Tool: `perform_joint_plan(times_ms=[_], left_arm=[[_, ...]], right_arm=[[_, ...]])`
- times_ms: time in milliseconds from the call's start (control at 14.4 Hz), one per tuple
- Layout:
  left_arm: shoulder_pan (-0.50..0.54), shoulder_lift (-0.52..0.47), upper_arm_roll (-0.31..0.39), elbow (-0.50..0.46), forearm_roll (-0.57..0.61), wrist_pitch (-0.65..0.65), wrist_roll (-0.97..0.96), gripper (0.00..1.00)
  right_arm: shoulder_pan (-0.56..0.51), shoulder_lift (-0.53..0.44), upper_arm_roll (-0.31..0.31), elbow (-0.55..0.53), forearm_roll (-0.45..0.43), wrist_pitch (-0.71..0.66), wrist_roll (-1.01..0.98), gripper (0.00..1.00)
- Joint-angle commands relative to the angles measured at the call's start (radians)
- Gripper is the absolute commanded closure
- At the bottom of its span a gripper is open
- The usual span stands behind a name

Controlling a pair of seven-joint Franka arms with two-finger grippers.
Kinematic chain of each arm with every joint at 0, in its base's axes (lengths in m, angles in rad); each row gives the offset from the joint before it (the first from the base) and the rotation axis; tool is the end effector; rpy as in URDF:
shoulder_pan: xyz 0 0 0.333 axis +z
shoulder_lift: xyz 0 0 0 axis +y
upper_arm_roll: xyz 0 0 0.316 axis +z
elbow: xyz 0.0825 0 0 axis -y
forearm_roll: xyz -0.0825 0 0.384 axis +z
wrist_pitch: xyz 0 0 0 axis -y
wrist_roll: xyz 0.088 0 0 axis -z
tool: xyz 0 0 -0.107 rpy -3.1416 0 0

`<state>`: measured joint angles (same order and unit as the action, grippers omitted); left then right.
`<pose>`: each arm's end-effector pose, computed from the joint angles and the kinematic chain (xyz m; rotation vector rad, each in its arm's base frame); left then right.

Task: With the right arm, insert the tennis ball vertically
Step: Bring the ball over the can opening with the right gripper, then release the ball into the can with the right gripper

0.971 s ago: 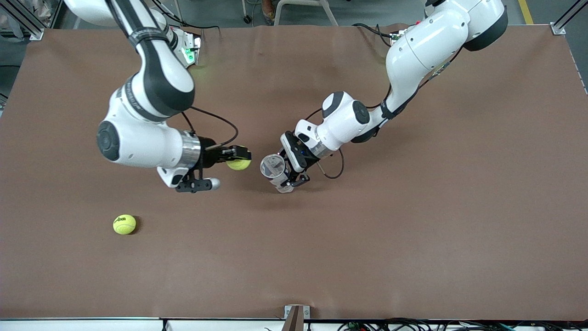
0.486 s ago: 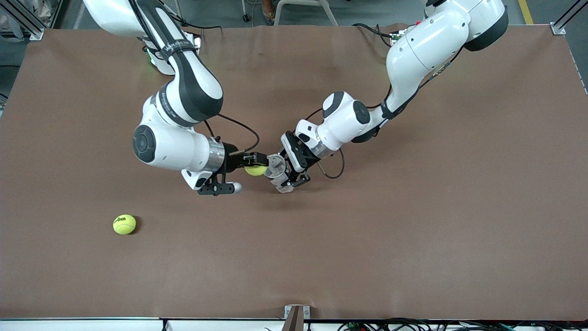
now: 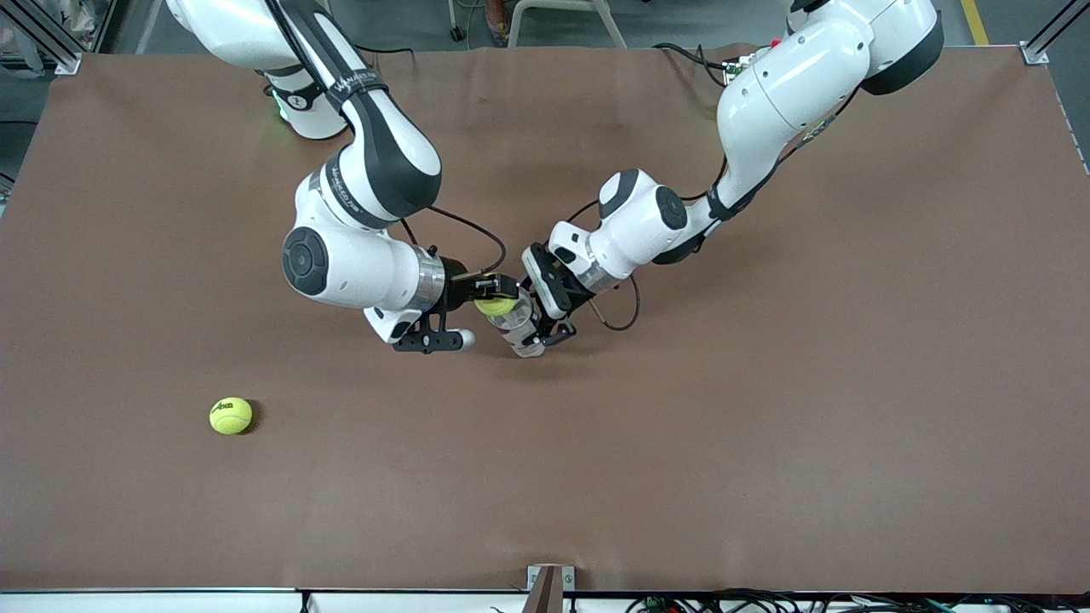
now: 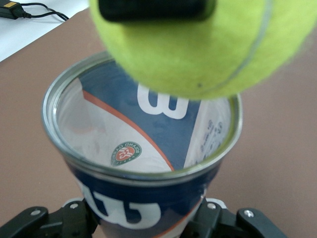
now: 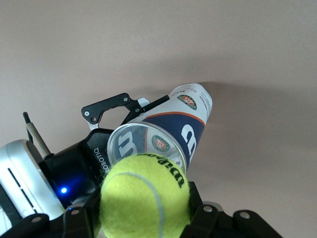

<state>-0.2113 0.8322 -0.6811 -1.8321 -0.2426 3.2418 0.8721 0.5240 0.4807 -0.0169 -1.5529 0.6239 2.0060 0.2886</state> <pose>0.5016 -0.4712 0.2256 2.1214 -1.3799 0.8905 0.5851 0.3670 0.3779 -2.6229 0.0755 0.3206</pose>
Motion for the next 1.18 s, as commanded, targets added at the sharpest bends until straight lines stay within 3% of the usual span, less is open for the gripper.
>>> perform_joint_plan(times_ms=[0,208,277,347,416,832,1110], left_arm=[[0.009,0.007,-0.011,-0.021,-0.024,0.006,0.016,0.30],[0.009,0.007,-0.011,-0.019,-0.023,0.006,0.016,0.30],[0.009,0.007,-0.011,-0.019,-0.023,0.006,0.016,0.30],[0.009,0.007,-0.011,-0.019,-0.023,0.006,0.016,0.30],[0.009,0.008,-0.011,-0.019,-0.023,0.006,0.016,0.30],[0.009,0.007,-0.011,-0.019,-0.023,0.006,0.016,0.30],[0.009,0.007,-0.011,-0.019,-0.023,0.006,0.016,0.30]], right_arm=[[0.007,0.025,-0.006,0.037,0.017,-0.003,0.020,0.64],[0.010,0.032,-0.006,0.045,0.014,-0.001,0.020,0.55],[0.011,0.035,-0.006,0.056,0.013,0.000,0.018,0.40],[0.013,0.035,-0.008,0.062,0.007,0.000,0.017,0.07],[0.019,0.035,-0.008,0.066,0.005,0.000,0.017,0.00],[0.001,0.030,-0.018,0.073,0.000,-0.013,0.017,0.00],[-0.091,0.019,-0.103,0.080,-0.088,-0.081,0.004,0.00]])
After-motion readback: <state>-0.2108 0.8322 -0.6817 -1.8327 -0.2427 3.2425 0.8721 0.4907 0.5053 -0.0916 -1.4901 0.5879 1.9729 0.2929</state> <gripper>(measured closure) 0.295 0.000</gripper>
